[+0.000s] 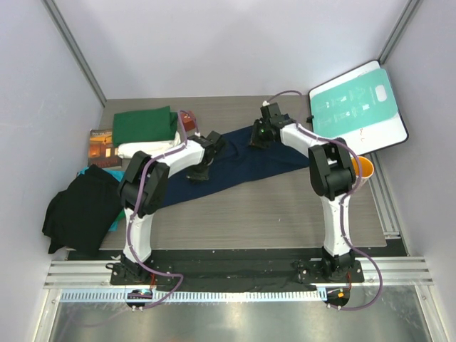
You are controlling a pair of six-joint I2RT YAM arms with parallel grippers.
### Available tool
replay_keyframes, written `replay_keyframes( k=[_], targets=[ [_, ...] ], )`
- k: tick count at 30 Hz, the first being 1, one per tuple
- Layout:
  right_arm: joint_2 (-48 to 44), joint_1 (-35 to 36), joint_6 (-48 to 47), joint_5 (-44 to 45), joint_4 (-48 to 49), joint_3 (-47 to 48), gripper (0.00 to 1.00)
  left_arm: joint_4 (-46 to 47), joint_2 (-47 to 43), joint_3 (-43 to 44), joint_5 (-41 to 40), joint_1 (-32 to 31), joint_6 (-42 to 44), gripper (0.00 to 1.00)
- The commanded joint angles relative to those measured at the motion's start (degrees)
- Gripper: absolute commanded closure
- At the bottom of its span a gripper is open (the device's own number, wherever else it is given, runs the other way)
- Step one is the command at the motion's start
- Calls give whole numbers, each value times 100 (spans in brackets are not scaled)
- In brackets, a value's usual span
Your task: Fold and stack the t-shirts
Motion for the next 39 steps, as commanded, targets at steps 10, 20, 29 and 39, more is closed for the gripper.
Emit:
replay_keyframes(
  k=[10,20,29,39],
  targets=[
    [-1836,1,-542,1102,-309,-1916,70,-563,-119,-394,353,-29,-58,85],
    [-817,1,-551,1603,-1215,-1099,99,-555,241,-579,828,-363,-5,100],
    [457,-16,-753,1498,-1847,1025,99,-616,926,-228,1013,-1206,-180,100],
    [1767,-209,-604,760,-2015,2979,96,-38,1165,116,1197,-1778,-892,100]
  ],
)
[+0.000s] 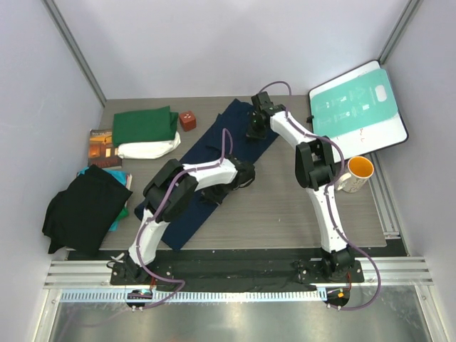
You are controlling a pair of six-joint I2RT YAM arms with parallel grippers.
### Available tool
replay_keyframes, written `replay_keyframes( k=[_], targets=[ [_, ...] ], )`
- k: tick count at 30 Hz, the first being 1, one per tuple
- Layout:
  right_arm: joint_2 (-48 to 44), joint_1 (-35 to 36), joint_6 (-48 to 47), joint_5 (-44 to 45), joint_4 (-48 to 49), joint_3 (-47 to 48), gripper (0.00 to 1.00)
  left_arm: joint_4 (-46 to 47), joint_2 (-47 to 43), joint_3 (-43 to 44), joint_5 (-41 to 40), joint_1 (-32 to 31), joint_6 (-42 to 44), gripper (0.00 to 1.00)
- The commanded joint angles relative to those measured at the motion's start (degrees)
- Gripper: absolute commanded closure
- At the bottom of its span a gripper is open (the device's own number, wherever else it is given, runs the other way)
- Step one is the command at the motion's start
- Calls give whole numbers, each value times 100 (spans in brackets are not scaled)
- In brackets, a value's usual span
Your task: Fold and stack the t-shirts
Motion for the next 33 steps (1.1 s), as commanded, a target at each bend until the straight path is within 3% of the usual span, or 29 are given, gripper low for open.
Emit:
replay_keyframes(
  k=[1,5,8,11,15,19,21,22,27,33],
  targets=[
    [613,-299,-40,4,35,571,96,1646,454,-282,1990,-146,-938,100],
    [842,-616,83,-523,158,975,93,1762,900,382,2501,-172,-886,100],
    [957,-827,170,-831,368,1168,90,1489,1472,1156,2458,-365,-851,100],
    [1018,-1002,398,-1174,614,1414,88,1891,1666,1563,2405,-637,-1008,100],
    [713,-1073,313,-1465,747,1451,78,1963,1702,1968,2563,-673,-1352,100],
    [72,-1082,136,-1526,940,820,70,1867,1448,1968,2168,-664,-1194,99],
    [-254,-1082,179,-1640,1142,529,69,1744,1124,1924,1827,-664,-1132,94],
    [-578,-1082,232,-1823,1334,214,68,1726,974,1767,1668,-664,-1132,88],
    [-1248,-1144,821,-2624,1802,-412,66,2244,-552,660,1332,-287,-1114,83],
    [-1943,-1152,699,-2160,1661,-1431,66,1604,-1145,-9,832,162,-781,80]
  ],
)
